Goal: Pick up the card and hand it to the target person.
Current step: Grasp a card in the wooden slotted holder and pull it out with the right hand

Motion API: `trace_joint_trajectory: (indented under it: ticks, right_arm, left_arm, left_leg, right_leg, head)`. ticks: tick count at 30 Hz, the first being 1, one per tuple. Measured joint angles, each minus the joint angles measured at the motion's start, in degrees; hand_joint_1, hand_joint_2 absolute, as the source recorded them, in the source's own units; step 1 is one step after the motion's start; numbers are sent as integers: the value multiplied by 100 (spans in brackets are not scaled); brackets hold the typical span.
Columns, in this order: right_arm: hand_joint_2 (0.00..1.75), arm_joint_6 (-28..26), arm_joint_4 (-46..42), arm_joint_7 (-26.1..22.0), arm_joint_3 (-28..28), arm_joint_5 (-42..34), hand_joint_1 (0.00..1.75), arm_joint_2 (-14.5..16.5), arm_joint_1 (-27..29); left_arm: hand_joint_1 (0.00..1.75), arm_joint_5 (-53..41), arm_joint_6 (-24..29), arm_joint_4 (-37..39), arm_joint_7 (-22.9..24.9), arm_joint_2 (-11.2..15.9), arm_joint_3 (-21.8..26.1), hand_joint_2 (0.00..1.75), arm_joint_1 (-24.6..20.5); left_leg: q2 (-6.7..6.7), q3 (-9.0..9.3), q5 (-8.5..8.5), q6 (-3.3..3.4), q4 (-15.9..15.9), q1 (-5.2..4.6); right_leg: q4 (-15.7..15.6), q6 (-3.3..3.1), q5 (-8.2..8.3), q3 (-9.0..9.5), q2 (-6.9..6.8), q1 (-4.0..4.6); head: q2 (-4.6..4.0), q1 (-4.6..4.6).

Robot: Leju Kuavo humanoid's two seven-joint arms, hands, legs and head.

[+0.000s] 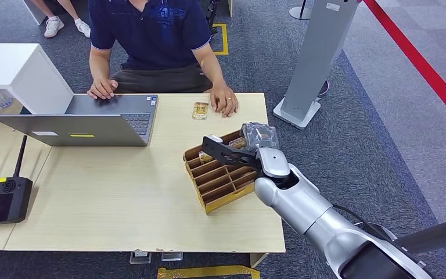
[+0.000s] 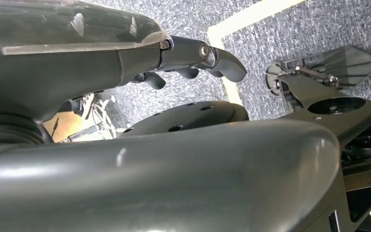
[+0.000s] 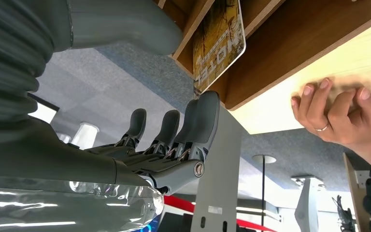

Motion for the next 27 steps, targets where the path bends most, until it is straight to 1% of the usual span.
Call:
trace_joint_trajectory:
  ticks: [3,7,27]
  right_arm:
    - [175,1,0,-3,-5,0,82,-7,5]
    - [175,-1,2,-68,-5,0,77,-16,13]
    - [175,31,-92,-91,-46,59,80,-69,96]
  left_arm:
    - [0,0,0,0,1,0,-21,0,0]
    - [0,0,3,0,22,0,-41,0,0]
    - [0,11,9,0,48,0,-76,0,-9]
  left_leg:
    - [0,0,0,0,0,0]
    - [0,0,0,0,0,0]
    - [0,0,0,0,0,0]
  right_leg:
    - [0,0,0,0,0,0]
    - [0,0,0,0,0,0]
    - [0,0,0,0,0,0]
  head:
    - [0,0]
    - [0,0]
    - [0,0]
